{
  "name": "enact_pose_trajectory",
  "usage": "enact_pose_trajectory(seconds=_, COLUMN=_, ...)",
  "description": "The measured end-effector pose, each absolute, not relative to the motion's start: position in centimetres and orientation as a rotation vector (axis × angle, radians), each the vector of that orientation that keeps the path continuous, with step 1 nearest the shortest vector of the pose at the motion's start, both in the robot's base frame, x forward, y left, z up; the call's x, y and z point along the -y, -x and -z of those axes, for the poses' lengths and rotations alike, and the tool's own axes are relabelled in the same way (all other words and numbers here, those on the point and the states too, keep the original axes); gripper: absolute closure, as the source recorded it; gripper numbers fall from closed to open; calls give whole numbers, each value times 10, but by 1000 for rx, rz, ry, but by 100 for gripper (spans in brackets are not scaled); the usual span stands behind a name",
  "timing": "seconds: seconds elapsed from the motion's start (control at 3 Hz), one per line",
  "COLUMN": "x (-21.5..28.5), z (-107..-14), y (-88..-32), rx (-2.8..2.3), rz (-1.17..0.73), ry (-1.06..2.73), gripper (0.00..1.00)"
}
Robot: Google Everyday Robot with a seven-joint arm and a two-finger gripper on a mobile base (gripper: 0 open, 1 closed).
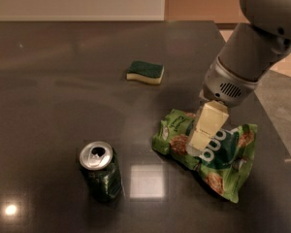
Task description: Move green rice chip bag near green can
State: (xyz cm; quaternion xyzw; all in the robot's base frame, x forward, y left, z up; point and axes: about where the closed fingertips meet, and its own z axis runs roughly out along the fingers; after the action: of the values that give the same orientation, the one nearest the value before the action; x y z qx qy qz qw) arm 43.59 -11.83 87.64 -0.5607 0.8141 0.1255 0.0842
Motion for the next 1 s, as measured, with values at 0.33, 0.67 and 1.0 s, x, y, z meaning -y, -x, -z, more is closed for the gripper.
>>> enact_pose_trajectory(seconds=0.33, x=117, z=-862, y=-426, rx=-2479, rz=-361, ry=1687, gripper=0)
enact_pose_trajectory(seconds=0.67, x=120, z=-855, y=-422, rx=-2519, rz=-326, ry=1691, gripper=18)
enact_pose_trajectory(seconds=1.0, x=117, z=-859, y=-423, rx=-2530, rz=-305, ry=1690, gripper=41)
